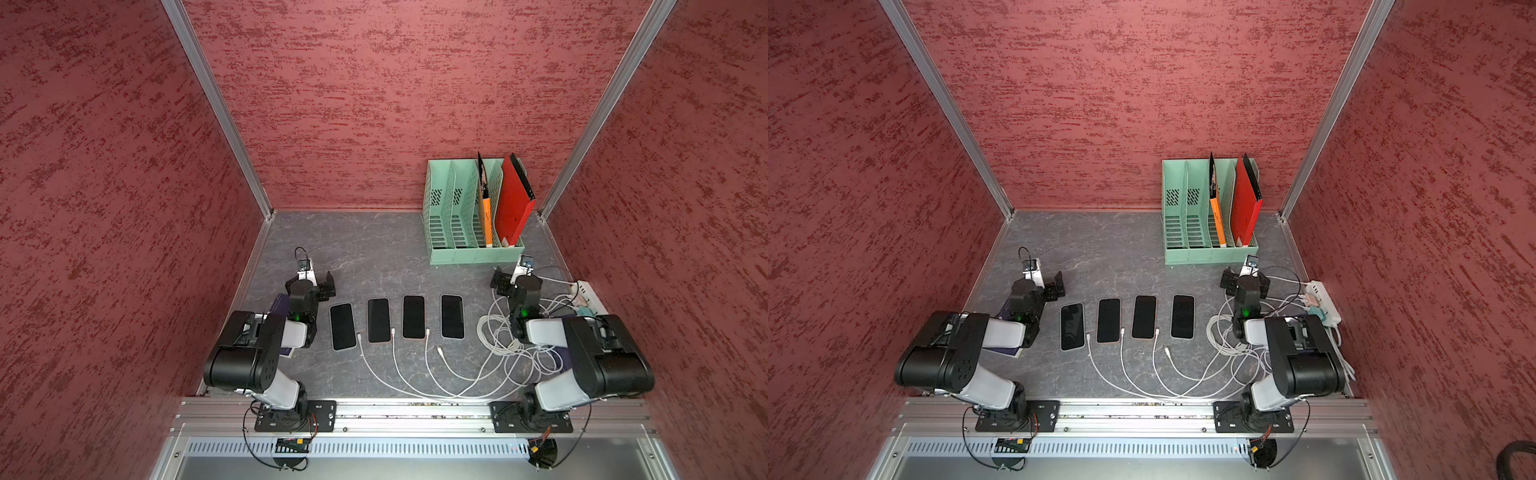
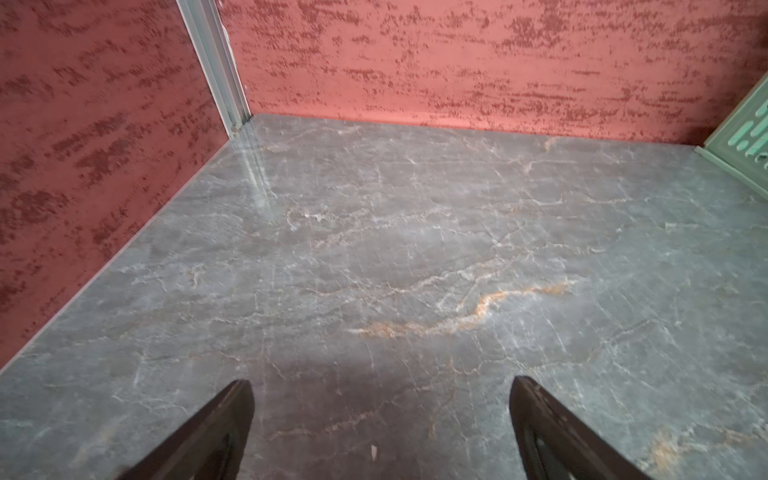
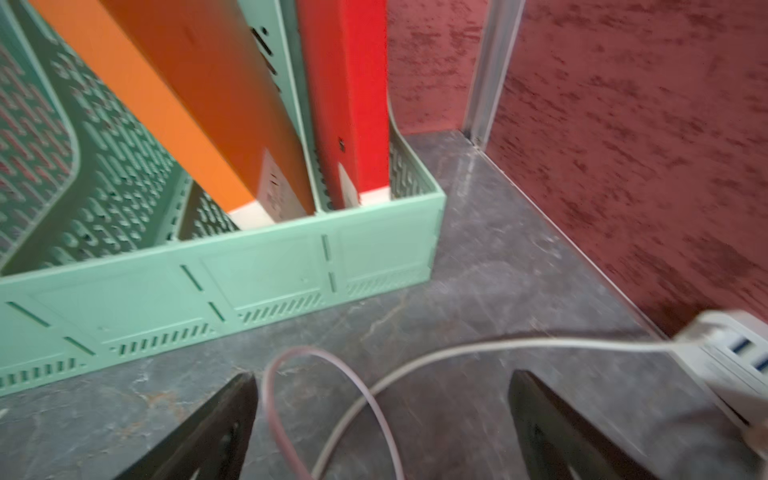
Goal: Unplug the charging cable from the phone
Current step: Reset both arms
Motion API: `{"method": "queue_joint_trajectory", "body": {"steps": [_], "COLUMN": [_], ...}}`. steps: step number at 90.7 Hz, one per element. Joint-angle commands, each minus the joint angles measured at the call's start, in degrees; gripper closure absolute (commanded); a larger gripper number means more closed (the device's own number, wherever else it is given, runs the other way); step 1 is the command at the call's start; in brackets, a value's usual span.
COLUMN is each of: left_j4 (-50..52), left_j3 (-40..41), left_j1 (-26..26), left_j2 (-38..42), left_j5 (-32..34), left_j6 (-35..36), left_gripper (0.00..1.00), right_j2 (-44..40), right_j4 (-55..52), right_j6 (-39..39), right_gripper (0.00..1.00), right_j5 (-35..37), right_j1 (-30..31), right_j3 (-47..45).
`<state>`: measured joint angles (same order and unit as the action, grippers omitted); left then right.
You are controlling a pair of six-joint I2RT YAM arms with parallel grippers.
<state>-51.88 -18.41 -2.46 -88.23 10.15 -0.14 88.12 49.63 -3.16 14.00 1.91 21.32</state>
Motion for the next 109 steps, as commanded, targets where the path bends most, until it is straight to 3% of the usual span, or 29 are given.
{"method": "queue_joint_trajectory", "body": {"steps": [1,109], "left_j4": [-1.5,-2.0], "left_j3": [-2.0,-2.0], "left_j1": [2.0,2.5], "left_j2": [1.0,0.7], "left_j5": [-1.7,-2.5], "left_j6": [-0.6,-0.7], "left_gripper": [0.00,0.00], "right_j2": [0.5,0.4], "right_j4": [5.3,5.4], "right_j6": [1.9,2.0], "right_gripper": [0.01,0.01], "right_j5": [-6.8,-6.7], "right_j1": [-0.9,-0.8], "right_j3": [-0.6,-0.6]}}
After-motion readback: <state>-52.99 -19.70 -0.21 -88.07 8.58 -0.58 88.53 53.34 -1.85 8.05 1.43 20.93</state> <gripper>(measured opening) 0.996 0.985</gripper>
